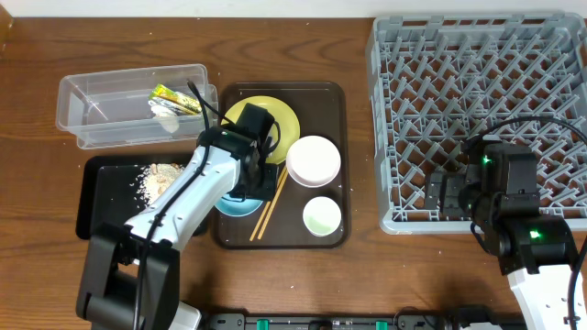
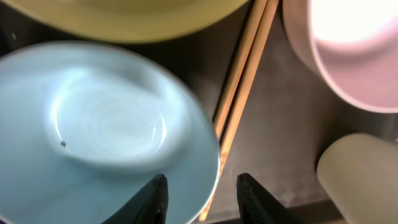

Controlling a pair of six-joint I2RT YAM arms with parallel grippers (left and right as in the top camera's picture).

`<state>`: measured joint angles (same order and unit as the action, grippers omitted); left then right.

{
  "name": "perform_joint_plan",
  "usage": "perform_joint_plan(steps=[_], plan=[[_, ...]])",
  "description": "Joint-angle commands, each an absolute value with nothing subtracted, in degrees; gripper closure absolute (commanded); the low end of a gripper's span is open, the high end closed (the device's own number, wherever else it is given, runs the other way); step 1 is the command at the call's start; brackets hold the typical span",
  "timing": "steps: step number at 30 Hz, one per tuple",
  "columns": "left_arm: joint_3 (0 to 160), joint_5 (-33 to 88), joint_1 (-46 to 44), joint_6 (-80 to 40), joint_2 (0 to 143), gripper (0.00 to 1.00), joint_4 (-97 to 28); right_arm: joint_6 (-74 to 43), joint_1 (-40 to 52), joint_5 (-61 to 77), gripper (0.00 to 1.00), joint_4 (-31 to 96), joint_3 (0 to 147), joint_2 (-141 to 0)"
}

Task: Sort waste into correct bins and load items into the dishwasher rack
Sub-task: 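Return the empty blue bowl to the brown tray with the left gripper, then grasp the white cup with the left gripper and lift it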

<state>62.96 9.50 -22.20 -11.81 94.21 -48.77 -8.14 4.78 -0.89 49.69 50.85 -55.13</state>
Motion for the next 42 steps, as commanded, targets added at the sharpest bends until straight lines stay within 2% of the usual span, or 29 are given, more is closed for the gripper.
perform_joint_plan(steps=[1, 10, 23, 26, 30, 31, 38, 42], plan=[[64.1, 11.5, -22.3, -11.7, 91.3, 0.58, -49.8, -8.7, 3.7, -1.1, 0.01, 49.8, 52.0, -55.1], [64.7, 20.5, -25.6, -11.7, 83.3, 0.50, -47.9, -8.7, 3.7, -1.1, 0.01, 49.8, 52.0, -55.1], [62.8, 18.8, -36.6, -12.4, 95.0, 0.50, -44.6, -8.7, 3.7, -1.1, 0.01, 50.1, 52.0, -55.1], [62.8, 18.8, -37.0, -13.1, 98.5, 0.59, -44.6, -8.7, 3.7, -1.1, 0.01, 50.5, 52.0, -55.1], [62.9, 18.8, -36.9, -13.0, 99.9, 0.91, -44.4, -8.7, 3.7, -1.1, 0.01, 50.8, 52.0, -55.1], [63.0, 18.8, -36.9, -13.0, 99.6, 0.94, -44.4, -8.7, 3.7, -1.1, 0.01, 50.8, 52.0, -55.1], [65.2, 19.3, -32.8, -13.0, 94.9, 0.94, -47.0, -8.7, 3.7, -1.8, 0.01, 49.9, 52.0, -55.1], [65.4, 25.3, -25.6, -13.0, 88.5, 0.94, -45.7, -8.7, 3.7, -4.6, 0.01, 46.5, 52.0, -55.1]])
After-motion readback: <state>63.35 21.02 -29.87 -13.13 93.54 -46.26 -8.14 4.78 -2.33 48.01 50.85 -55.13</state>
